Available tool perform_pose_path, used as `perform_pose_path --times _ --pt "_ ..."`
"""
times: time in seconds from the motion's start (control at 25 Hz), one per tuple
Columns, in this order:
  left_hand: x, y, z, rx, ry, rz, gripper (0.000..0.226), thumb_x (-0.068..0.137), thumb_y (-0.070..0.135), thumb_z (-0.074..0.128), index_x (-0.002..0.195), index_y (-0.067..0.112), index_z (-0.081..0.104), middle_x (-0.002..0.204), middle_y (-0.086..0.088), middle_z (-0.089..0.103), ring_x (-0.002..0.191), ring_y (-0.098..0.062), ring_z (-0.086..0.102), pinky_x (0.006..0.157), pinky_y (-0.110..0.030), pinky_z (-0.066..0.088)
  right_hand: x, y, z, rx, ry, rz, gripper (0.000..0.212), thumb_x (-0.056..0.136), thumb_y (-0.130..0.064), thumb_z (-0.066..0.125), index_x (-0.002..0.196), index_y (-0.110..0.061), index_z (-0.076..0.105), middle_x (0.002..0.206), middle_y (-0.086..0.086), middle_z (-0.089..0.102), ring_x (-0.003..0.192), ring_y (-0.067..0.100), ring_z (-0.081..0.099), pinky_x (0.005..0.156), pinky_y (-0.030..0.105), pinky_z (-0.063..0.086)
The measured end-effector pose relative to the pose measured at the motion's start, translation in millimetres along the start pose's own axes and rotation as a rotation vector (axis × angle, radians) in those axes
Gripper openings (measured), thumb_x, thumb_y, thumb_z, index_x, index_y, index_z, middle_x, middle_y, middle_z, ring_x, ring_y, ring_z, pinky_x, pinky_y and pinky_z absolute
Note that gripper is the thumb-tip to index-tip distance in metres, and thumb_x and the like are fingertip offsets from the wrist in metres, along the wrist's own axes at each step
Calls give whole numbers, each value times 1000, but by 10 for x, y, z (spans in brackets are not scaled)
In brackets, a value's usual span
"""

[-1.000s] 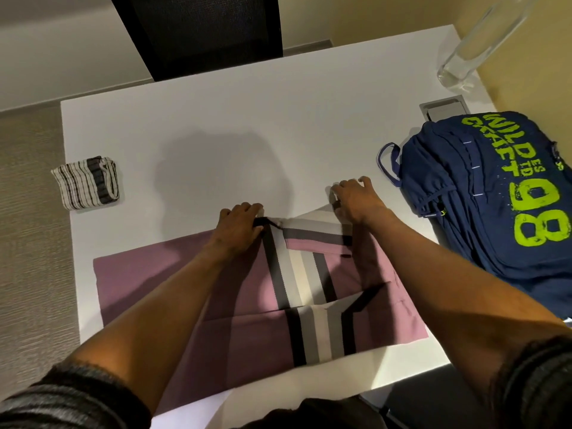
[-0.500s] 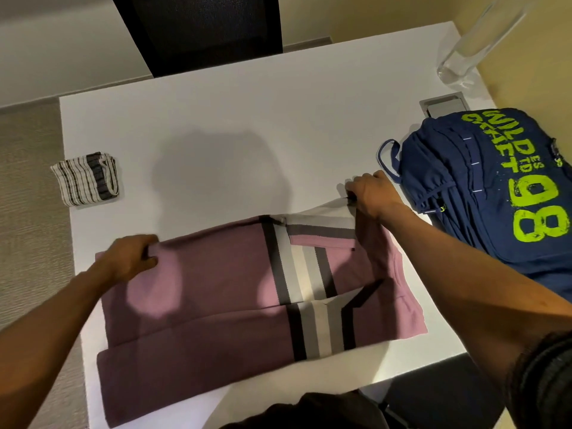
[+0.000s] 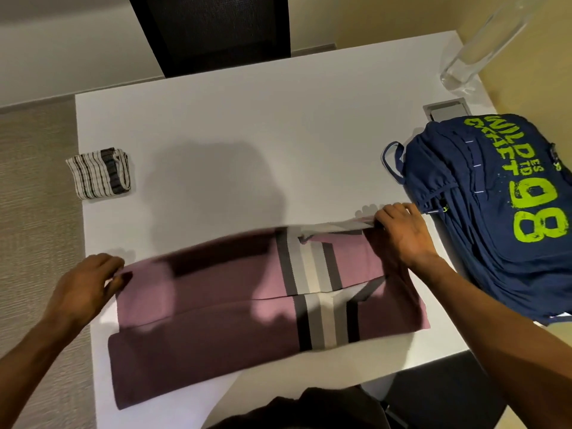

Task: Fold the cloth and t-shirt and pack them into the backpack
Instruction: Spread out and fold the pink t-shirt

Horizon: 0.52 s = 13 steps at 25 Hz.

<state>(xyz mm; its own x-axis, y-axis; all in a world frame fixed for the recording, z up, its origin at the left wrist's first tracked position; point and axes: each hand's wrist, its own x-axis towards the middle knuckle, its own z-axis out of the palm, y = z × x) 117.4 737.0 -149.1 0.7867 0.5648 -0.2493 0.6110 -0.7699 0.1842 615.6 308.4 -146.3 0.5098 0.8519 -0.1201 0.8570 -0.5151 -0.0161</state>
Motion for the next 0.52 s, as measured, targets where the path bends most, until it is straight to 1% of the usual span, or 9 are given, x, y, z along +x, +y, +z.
perform_pose_path --times 0.04,0.08,0.12,0.16,0.2,0.32,0.4,0.44,0.52 --pt "-112 -57 89 23 -13 41 12 91 20 76 95 23 65 88 4 60 79 -23 57 58 -38 44 -126 24 53 10 -18 1 16 93 -22 57 106 -17 66 105 7 69 96 32 63 92 43 40" --pt "-202 -106 181 37 -39 46 19 89 18 78 106 19 69 97 1 66 85 -27 61 61 -39 46 -231 34 96 25 -38 15 22 92 -19 65 114 -19 68 114 7 71 101 31 65 95 42 41" --pt "-268 -160 279 49 -75 36 32 88 16 80 118 17 71 108 -3 69 92 -30 64 65 -40 48 -315 38 143 34 -67 24 29 90 -19 71 120 -20 68 121 6 71 105 30 66 97 42 41" --pt "-325 -198 372 57 -100 29 40 86 14 81 125 15 70 118 -6 70 97 -32 66 69 -40 50 -387 32 184 37 -100 29 34 89 -19 75 123 -21 68 124 6 71 108 29 66 99 42 43" --pt "-372 -202 438 64 -109 24 44 84 11 82 126 14 71 122 -8 70 99 -34 67 71 -41 51 -449 8 216 35 -126 31 37 88 -19 77 124 -21 67 125 7 70 110 30 66 100 43 44" --pt "-483 -180 591 55 -149 18 41 80 7 84 119 13 72 118 -7 67 96 -34 68 68 -40 54 -547 -33 313 27 -198 41 37 86 -17 78 122 -22 68 120 6 70 108 29 67 99 42 48" --pt "-529 -171 669 49 -171 -10 39 83 12 82 120 12 71 117 -7 66 99 -35 69 68 -40 55 -564 -37 376 26 -232 64 38 85 -17 80 119 -22 67 114 4 70 103 27 66 96 41 50" --pt "-539 -166 686 51 -174 -18 37 86 19 79 121 11 71 115 -7 66 99 -34 69 67 -40 54 -565 -34 407 26 -248 73 39 84 -17 82 118 -23 66 111 3 69 100 26 65 96 39 50" --pt "-553 -78 625 87 -145 15 36 94 41 62 116 14 71 105 -4 68 92 -29 68 66 -37 49 -581 -28 437 10 -270 95 36 86 -23 78 118 -26 63 111 1 67 101 23 63 99 39 48"
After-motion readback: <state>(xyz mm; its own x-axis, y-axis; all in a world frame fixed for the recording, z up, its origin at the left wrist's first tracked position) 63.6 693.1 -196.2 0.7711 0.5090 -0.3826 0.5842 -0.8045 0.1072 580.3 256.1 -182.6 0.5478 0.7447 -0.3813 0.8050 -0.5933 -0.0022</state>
